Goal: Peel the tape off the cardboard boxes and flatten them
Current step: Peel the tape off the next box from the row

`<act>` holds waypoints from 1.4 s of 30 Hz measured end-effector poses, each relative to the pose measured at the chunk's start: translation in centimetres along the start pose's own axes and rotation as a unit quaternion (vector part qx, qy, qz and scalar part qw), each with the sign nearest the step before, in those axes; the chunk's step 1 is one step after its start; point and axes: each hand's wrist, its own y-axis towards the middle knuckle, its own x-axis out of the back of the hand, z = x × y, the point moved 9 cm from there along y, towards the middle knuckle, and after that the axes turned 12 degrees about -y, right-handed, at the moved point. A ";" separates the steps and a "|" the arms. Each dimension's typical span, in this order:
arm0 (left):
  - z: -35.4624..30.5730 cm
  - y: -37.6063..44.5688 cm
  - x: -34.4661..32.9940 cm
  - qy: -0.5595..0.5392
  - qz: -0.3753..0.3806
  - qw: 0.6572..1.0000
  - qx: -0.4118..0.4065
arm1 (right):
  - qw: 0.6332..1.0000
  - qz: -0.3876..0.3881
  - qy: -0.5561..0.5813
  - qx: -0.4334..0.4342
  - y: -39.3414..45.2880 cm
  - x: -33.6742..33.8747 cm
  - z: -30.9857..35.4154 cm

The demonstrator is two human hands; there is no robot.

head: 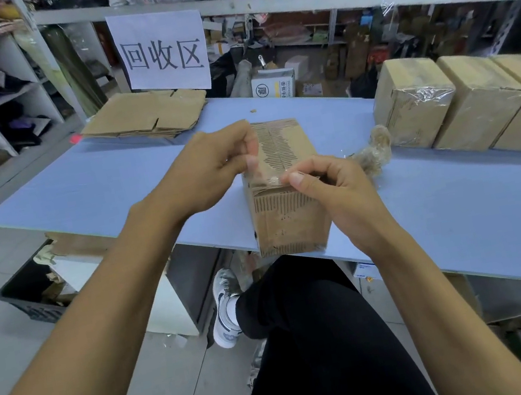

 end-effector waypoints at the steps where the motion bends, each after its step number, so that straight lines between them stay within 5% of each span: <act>1: -0.2 0.5 -0.2 0.010 0.002 1.000 -0.002 | 1.000 0.003 -0.001 0.006 -0.1 -0.1 0.2; 7: 0.0 2.7 -1.9 0.016 0.016 1.000 0.017 | 0.998 0.033 0.047 -0.028 -0.4 0.2 1.0; 11: 0.6 2.1 -1.6 -0.063 0.000 0.997 0.048 | 0.997 -0.046 -0.014 -0.054 0.3 0.1 0.7; 16: 0.8 1.5 -1.4 -0.227 0.021 0.969 0.096 | 0.993 -0.054 0.074 -0.069 0.6 0.8 -0.2; 25: 0.9 0.3 -3.9 -0.028 -0.009 0.997 0.065 | 0.931 -0.030 0.348 -0.111 1.1 1.8 -2.1; 31: 0.9 -0.2 -3.5 -0.059 -0.038 0.996 0.051 | 0.891 -0.061 0.427 -0.140 0.8 1.8 -3.8; 35: 0.1 -0.2 -4.0 -0.062 -0.019 0.998 0.003 | 0.946 -0.083 0.303 -0.074 -0.5 3.2 -3.2; 38: -0.5 -0.2 -4.4 -0.070 -0.021 0.997 -0.027 | 0.994 -0.098 0.051 -0.017 -1.6 3.5 -1.9; 42: -0.5 -0.4 -4.5 -0.073 -0.053 0.995 -0.034 | 0.979 -0.143 -0.137 0.039 -2.0 3.3 -0.8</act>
